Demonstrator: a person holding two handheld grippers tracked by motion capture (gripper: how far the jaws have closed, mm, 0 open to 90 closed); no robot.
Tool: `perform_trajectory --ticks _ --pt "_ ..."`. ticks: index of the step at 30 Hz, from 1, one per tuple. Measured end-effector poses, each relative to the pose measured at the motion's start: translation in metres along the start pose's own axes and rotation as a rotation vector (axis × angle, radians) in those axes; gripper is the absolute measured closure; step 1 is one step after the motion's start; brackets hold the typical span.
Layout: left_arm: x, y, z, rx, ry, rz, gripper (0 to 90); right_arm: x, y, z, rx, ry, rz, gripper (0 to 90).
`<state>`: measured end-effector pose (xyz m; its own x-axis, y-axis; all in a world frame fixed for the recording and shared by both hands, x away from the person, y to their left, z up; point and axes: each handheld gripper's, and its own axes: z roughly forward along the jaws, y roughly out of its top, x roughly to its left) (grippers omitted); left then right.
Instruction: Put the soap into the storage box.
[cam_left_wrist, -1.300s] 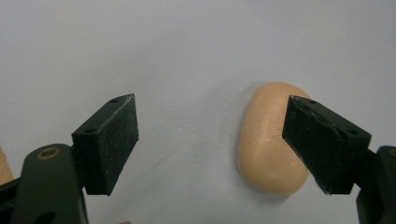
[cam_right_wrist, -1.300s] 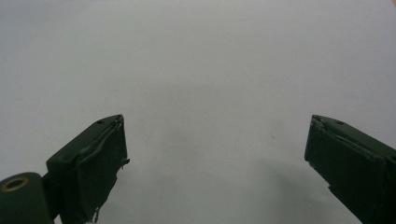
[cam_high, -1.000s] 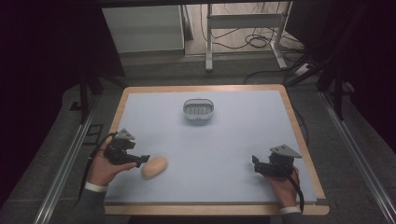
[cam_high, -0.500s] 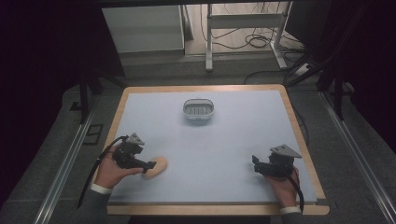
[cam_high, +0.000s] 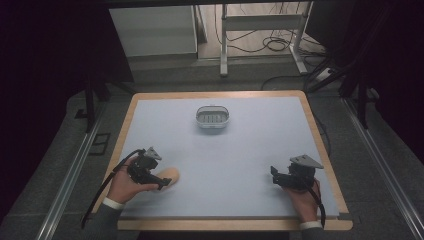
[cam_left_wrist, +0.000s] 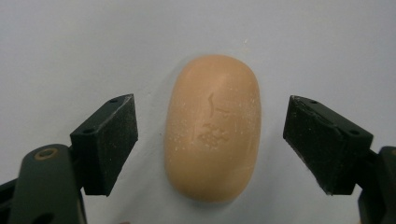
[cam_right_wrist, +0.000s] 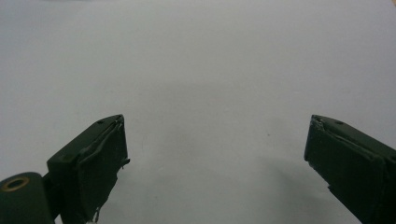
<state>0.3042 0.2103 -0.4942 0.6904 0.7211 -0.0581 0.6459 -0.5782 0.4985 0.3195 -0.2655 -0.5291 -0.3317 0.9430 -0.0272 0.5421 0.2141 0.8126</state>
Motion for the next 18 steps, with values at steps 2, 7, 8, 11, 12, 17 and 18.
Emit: perform_trajectory --ticks 2,7,8,11,12,17,18 --pt "0.000 0.000 0.004 0.014 -0.004 0.003 18.1 0.000 0.000 0.000 0.000 0.000 -0.001 6.2" --pt "-0.001 0.001 0.013 0.036 -0.004 0.009 18.7 0.001 0.000 0.000 0.000 -0.002 -0.004 6.2" --pt "-0.002 0.001 0.014 0.039 -0.005 0.011 19.1 0.001 0.000 0.000 -0.001 -0.002 -0.003 6.2" --pt "-0.003 0.002 0.019 0.051 -0.010 0.013 19.4 0.001 0.000 0.000 -0.003 -0.004 -0.002 6.2" --pt "-0.003 0.002 0.020 0.057 -0.009 0.017 19.7 0.001 0.000 0.000 -0.004 -0.004 -0.002 6.2" --pt "-0.003 0.000 0.026 0.075 0.008 0.017 22.5 0.001 0.000 0.000 -0.003 -0.007 -0.003 6.2" --pt "-0.003 -0.001 0.027 0.079 0.016 0.013 24.4 0.001 0.000 0.000 -0.005 -0.006 -0.002 6.2"
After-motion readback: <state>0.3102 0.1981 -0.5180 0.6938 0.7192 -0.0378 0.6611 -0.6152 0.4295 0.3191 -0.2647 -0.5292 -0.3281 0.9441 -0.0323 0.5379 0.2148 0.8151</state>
